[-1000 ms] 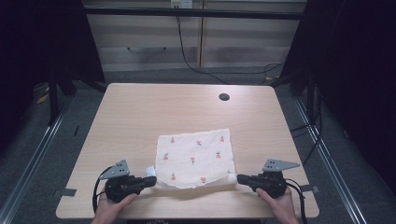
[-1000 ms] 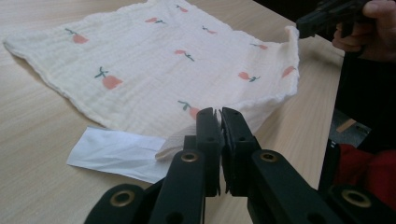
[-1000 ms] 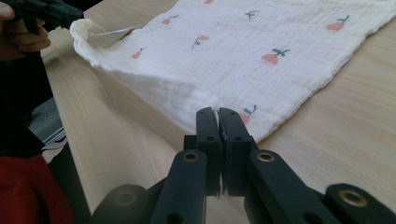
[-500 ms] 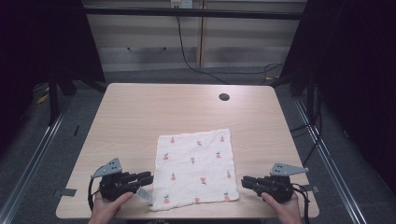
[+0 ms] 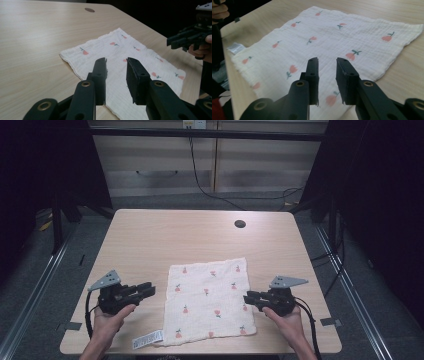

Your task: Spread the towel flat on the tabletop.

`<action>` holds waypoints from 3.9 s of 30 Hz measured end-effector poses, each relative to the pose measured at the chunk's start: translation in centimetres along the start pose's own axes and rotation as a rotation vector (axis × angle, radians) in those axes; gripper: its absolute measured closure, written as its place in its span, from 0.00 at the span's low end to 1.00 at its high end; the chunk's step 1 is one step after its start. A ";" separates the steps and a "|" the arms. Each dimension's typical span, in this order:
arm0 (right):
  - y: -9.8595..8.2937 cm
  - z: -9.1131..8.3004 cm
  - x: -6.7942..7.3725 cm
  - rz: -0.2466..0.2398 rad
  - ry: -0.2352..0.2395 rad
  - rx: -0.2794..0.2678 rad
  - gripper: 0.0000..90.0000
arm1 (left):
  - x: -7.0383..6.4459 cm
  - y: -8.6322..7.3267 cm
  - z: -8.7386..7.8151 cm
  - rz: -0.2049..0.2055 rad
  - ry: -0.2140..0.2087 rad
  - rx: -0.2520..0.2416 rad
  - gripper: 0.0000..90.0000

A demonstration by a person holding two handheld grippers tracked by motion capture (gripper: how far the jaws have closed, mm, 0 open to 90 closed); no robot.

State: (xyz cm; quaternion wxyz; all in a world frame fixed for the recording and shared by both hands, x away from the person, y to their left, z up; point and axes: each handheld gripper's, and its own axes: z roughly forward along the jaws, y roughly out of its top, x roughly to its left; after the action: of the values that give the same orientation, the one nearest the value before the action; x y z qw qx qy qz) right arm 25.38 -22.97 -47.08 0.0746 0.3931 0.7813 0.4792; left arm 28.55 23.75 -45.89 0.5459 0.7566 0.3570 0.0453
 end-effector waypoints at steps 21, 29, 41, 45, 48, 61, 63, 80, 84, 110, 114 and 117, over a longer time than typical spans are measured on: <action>1.6 6.5 -3.7 -0.018 -0.113 0.181 0.74 | 2.1 -0.6 7.1 0.016 0.038 0.217 0.73; 0.4 5.2 -3.6 -0.003 -0.090 0.165 0.77 | 2.3 -1.0 8.6 0.014 0.040 0.243 0.73; -0.6 4.3 -3.0 -0.002 -0.061 0.154 0.79 | 0.3 -1.9 7.9 0.084 0.029 0.269 0.76; -0.5 4.1 -2.7 -0.007 -0.056 0.184 0.79 | 0.4 -2.1 7.6 0.072 0.030 0.260 0.77; 0.0 4.3 -3.0 0.002 -0.059 0.182 0.76 | 0.4 -2.2 7.7 0.072 0.043 0.253 0.81; 4.9 5.4 -7.7 0.035 -0.132 0.112 0.70 | 0.8 -2.0 7.9 0.067 0.047 0.250 0.79; 5.3 5.5 -8.5 0.051 -0.133 0.112 0.69 | 0.8 -1.9 7.9 0.062 0.045 0.249 0.79; 5.5 7.1 -11.3 0.087 -0.181 0.180 0.73 | 1.1 -1.8 8.0 0.060 0.034 0.250 0.79; 5.1 7.6 -11.7 0.113 -0.205 0.205 0.74 | 1.2 -1.8 8.0 0.054 0.030 0.251 0.79; 6.1 6.1 -10.0 0.115 -0.104 0.076 0.99 | 6.5 2.2 8.8 -0.037 0.072 0.187 0.68; 6.1 5.9 -9.7 0.106 -0.092 0.069 0.99 | 7.4 3.2 10.1 -0.052 0.078 0.197 0.67; 6.0 5.8 -9.6 0.102 -0.091 0.066 0.99 | 7.6 3.7 11.2 -0.030 0.089 0.238 0.71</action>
State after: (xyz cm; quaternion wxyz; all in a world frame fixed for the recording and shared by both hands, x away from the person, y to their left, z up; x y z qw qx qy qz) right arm 38.03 -24.12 -47.78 0.0724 0.4559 0.7715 0.4378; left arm 41.11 18.75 -49.66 0.4364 0.8079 0.3952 0.0278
